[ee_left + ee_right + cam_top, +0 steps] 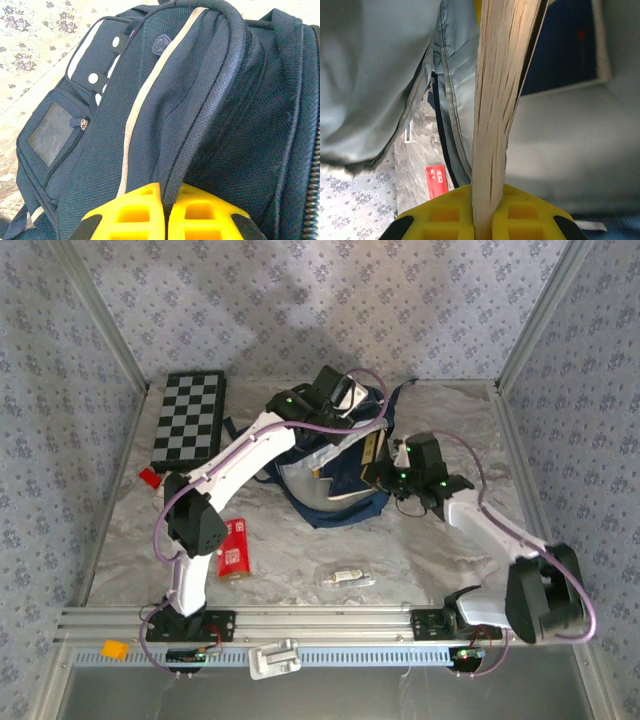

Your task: Pack the student bag

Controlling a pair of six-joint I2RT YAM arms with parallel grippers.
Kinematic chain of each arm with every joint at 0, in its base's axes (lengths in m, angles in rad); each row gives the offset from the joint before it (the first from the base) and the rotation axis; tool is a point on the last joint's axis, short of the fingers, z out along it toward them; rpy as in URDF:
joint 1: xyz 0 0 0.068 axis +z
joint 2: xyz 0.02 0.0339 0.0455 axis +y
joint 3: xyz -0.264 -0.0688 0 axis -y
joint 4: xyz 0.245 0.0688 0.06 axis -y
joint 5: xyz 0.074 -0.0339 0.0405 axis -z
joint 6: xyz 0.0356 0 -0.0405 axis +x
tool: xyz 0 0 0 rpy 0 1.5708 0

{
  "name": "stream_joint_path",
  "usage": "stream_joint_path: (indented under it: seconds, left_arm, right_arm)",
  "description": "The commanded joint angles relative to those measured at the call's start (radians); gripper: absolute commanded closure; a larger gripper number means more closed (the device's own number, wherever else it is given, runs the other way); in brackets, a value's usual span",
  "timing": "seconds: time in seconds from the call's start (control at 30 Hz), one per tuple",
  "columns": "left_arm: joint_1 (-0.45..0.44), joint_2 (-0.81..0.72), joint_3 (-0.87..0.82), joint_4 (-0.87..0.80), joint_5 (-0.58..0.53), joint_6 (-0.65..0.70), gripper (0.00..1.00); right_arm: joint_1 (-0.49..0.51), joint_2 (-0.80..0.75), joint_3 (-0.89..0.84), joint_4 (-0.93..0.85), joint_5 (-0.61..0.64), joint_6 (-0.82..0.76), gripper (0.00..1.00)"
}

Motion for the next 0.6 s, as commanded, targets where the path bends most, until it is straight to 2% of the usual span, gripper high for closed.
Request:
stream_joint_path:
  seconds: [0.0, 0.13, 0.3, 0.43, 0.57]
  left_arm:
    - [0.012, -0.079, 0.079, 0.039, -0.006, -0.051, 1.00]
    - [0.020, -0.080, 0.080, 0.028, -0.004, -0.071, 1.00]
    - [0.024, -0.082, 0.079, 0.022, 0.018, -0.087, 1.00]
    - [0.029, -0.090, 0.063, 0.020, 0.014, -0.092, 1.00]
    - [0.037, -0.104, 0.039, 0.022, 0.023, -0.116, 1.00]
  right_arm:
    - [-0.005, 0.107, 0.066, 0.203, 0.018, 0.013, 0.97]
    - [-0.010, 0.243, 0.101, 0.266, 0.043, -0.008, 0.86]
    - [-0.035, 0.404, 0.196, 0.200, 0.023, -0.059, 0.60]
    - [-0.023, 0.360, 0.177, 0.110, 0.111, -0.112, 0.36]
    - [-0.002, 0.267, 0.131, -0.014, 0.206, -0.111, 0.31]
